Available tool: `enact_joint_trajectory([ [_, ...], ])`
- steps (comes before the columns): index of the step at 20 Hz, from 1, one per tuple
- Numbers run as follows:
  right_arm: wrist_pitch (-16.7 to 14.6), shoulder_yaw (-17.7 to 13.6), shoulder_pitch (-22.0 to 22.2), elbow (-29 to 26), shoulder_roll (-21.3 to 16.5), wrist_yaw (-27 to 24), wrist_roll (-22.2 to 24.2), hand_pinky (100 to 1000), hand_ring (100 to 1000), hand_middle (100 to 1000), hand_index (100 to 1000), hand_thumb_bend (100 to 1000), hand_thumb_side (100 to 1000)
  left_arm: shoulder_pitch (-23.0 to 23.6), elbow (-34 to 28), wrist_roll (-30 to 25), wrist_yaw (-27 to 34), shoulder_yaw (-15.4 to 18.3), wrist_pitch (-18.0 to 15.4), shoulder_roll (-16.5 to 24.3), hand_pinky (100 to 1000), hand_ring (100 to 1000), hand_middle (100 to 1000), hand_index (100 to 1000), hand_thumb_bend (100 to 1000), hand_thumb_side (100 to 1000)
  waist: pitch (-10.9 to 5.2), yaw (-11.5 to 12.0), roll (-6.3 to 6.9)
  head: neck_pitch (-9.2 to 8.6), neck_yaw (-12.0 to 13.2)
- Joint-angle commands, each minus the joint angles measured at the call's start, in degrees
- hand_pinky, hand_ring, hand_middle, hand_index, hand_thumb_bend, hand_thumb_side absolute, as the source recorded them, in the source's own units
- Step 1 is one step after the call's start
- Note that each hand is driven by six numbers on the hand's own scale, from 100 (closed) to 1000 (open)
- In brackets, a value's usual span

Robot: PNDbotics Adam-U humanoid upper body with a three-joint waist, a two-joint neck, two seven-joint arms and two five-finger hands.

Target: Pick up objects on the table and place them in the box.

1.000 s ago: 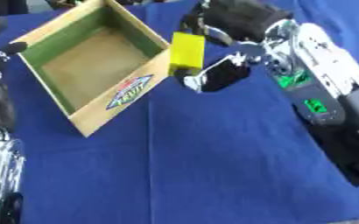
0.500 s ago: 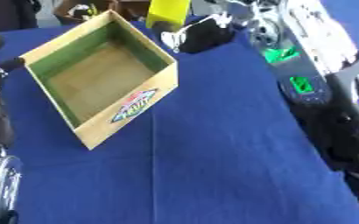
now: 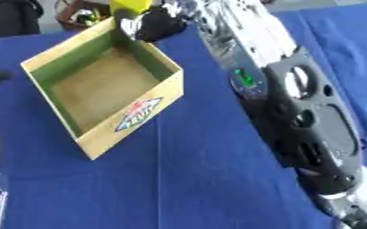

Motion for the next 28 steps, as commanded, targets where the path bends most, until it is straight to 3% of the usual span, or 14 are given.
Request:
enact_joint_trajectory([
  [1, 0.8, -1.66, -2.0, 3.32, 3.75, 2.06, -0.89, 701, 627, 361, 413, 100, 461, -0.81, -1.05, -0.39, 0.41, -0.34, 0.0, 0.35, 683, 852, 770, 824, 100, 989, -1.03, 0.5, -0.17, -0.57, -1.0],
  [5, 1.69, -3.19, -1.92, 8.41, 8.41, 5.09, -2.06, 703, 632, 361, 414, 100, 454, -0.88, -1.05, -0.54, 0.53, -0.42, 0.11, 0.23, 684, 853, 770, 824, 100, 989, -0.75, 1.35, -0.3, -0.71, -2.14],
  [18, 4.45, -8.19, -1.27, 22.95, 16.06, 15.29, -4.37, 706, 653, 367, 428, 100, 432, -1.13, -1.05, -0.84, 0.81, -0.71, 0.39, 0.3, 684, 855, 765, 824, 100, 987, -0.15, 3.02, -0.22, -1.37, -3.57],
  [23, 6.01, -10.83, -1.82, 25.47, 17.7, 19.17, -5.18, 706, 661, 374, 438, 100, 430, -1.19, -1.05, -0.96, 0.87, -0.79, 0.46, 0.4, 684, 856, 765, 824, 100, 988, 0.17, 3.42, -0.34, -1.55, -3.55],
  [28, 7.38, -12.49, -1.63, 25.79, 18.9, 23.02, -6.01, 715, 705, 447, 529, 100, 458, -1.26, -1.05, -1.16, 0.88, -0.9, 0.42, 0.39, 684, 856, 765, 824, 100, 988, 0.45, 3.91, -0.45, -1.89, -3.68],
])
